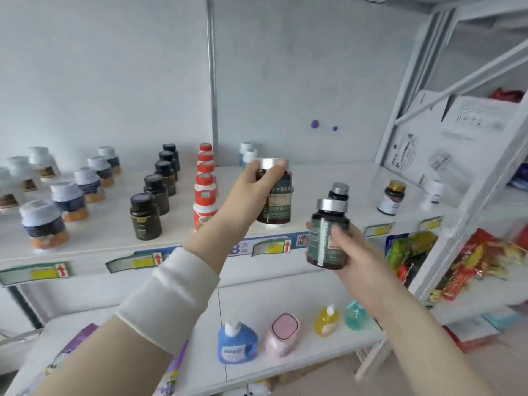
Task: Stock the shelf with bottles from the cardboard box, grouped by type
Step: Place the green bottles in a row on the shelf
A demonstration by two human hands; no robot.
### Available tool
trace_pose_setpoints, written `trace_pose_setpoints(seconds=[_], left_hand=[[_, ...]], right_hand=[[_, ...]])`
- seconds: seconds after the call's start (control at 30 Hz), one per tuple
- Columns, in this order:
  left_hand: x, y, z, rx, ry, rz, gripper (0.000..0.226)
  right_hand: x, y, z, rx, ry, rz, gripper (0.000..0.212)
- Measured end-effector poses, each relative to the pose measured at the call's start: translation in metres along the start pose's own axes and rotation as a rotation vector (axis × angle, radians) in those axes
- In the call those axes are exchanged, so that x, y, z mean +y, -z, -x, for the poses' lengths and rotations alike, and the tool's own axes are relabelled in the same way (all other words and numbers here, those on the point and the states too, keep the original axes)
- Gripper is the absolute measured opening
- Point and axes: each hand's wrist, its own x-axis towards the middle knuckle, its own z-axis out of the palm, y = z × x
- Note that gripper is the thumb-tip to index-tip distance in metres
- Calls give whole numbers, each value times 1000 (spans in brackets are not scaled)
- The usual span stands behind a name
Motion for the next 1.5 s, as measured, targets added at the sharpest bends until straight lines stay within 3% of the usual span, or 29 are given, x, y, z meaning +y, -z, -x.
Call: trace_pose_setpoints(seconds=[0.1,0.27,0.5,0.6,0.7,0.87,1.0,1.3,1.5], left_hand=[[-5,-21,-56,-62,-4,-22,36],[-18,-40,-148,-157,113,92,26],[-56,-60,-266,-224,157,-142,23],[-76,-64,-306,-151,169,-232,28],[-100,-63,-340,-56,192,-378,32],[-133,-51,-380,-46,261,-475,16],[-152,-43,-405,-52,303,-593,34],[-162,-38,-440,-117,309,-856,30],[-168,-38,-451,-104,297,-943,42]], right_hand=[[-24,29,-43,13,21,30,46],[-53,67,-123,78,5,91,44],[-73,118,-250,-22,-107,139,59],[-63,131,-295,-88,-176,236,66],[-44,146,-328,-162,-204,468,54],[-10,148,-374,-214,-208,626,51],[17,143,-407,-172,-168,707,58],[46,145,-442,-105,-156,781,54],[51,142,-452,-125,-139,797,60]])
